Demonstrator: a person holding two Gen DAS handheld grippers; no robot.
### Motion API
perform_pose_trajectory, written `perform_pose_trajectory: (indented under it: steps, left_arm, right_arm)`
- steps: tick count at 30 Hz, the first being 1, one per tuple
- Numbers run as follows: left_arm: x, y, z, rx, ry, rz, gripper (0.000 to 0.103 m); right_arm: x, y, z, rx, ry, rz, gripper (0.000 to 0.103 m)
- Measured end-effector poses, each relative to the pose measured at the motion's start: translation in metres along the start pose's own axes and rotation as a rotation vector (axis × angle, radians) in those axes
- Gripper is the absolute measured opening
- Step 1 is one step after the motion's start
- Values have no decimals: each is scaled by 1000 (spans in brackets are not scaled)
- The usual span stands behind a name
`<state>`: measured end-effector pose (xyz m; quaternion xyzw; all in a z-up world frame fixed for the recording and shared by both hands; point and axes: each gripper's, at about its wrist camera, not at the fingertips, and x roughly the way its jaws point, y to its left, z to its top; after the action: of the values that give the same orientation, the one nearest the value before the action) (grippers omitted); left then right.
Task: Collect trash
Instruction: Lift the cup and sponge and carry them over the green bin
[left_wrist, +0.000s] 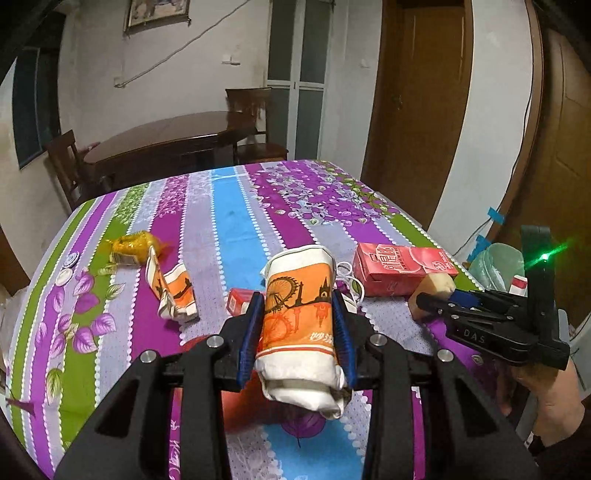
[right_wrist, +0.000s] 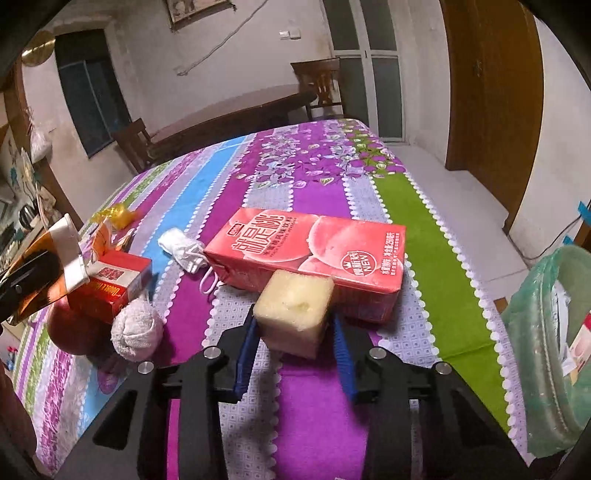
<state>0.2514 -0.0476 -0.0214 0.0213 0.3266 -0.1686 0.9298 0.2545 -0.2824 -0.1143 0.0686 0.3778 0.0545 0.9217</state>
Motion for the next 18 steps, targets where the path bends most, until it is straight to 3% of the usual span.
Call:
perform_pose_trajectory:
  steps: [11,18]
  left_arm:
    - [-48,-11,-23,-35,-165,46,35]
    - [-71,-29,-32,-36,-228,40,35]
  right_arm:
    - [-109,49,-22,-130,-230,36,35]
    - [-156,73,-31,-173,-309,54,35]
